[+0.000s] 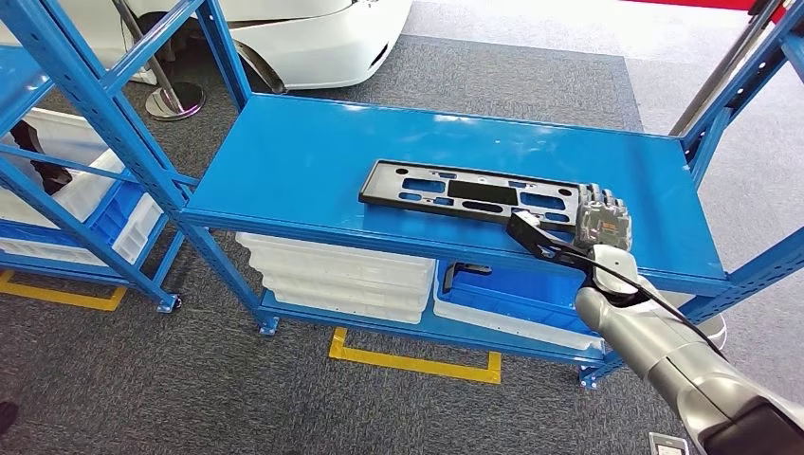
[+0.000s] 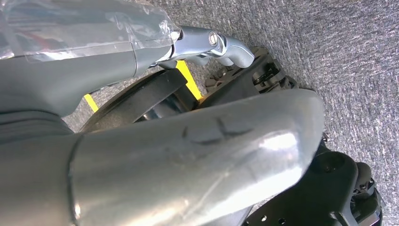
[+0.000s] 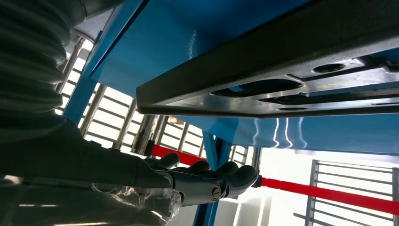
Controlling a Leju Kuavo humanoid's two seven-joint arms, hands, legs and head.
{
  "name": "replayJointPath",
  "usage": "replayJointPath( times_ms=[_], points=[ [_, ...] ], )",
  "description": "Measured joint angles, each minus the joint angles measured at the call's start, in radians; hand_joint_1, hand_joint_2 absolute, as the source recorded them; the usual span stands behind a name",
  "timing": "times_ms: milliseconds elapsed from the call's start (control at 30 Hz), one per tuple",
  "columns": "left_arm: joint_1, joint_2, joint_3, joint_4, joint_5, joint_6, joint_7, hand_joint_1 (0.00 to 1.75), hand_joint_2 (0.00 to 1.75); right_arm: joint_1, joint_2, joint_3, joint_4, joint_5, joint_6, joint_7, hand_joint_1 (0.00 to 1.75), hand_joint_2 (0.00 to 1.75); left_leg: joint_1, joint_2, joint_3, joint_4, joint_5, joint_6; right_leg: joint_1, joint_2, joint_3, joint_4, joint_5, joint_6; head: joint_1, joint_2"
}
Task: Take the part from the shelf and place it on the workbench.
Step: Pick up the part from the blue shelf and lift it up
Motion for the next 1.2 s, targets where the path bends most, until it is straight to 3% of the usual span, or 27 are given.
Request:
replayJointPath(
  times_ms=[500,1033,1167,1200],
  points=[
    [-0.002,0.0,0.0,0.0,-0.013,-0.003,0.005,0.0,0.0,-0.017,0.01,0.023,0.012,0.1,-0.003,-0.012,0.0,1.75,0.0,0.0,-0.001,0.0,0.0,0.0,0.0,0.0,0.0,0.0,0.0,0.0,0.0,0.0],
    [-0.002,0.0,0.0,0.0,-0.016,0.0,0.006,0.0,0.0,-0.028,0.034,0.042,0.029,0.091,-0.023,-0.034,0.03,1.75,0.0,0.0,-0.001,0.001,0.0,0.001,0.0,0.0,0.0,0.0,0.0,0.001,0.0,0.0],
    [-0.003,0.0,0.0,0.0,-0.017,-0.001,0.009,0.0,0.0,-0.027,0.04,0.043,0.039,0.069,-0.04,-0.042,1.75,1.75,0.0,0.0,-0.001,0.001,0.0,0.001,0.0,0.0,0.0,0.0,0.0,0.001,0.0,0.0],
    [-0.003,0.0,0.0,0.0,-0.017,-0.001,0.009,0.0,0.0,-0.027,0.041,0.043,0.043,0.059,-0.041,-0.043,1.75,1.75,0.0,0.0,-0.001,0.001,0.0,0.001,0.0,0.0,0.0,0.0,0.0,0.001,0.0,0.0]
  ],
)
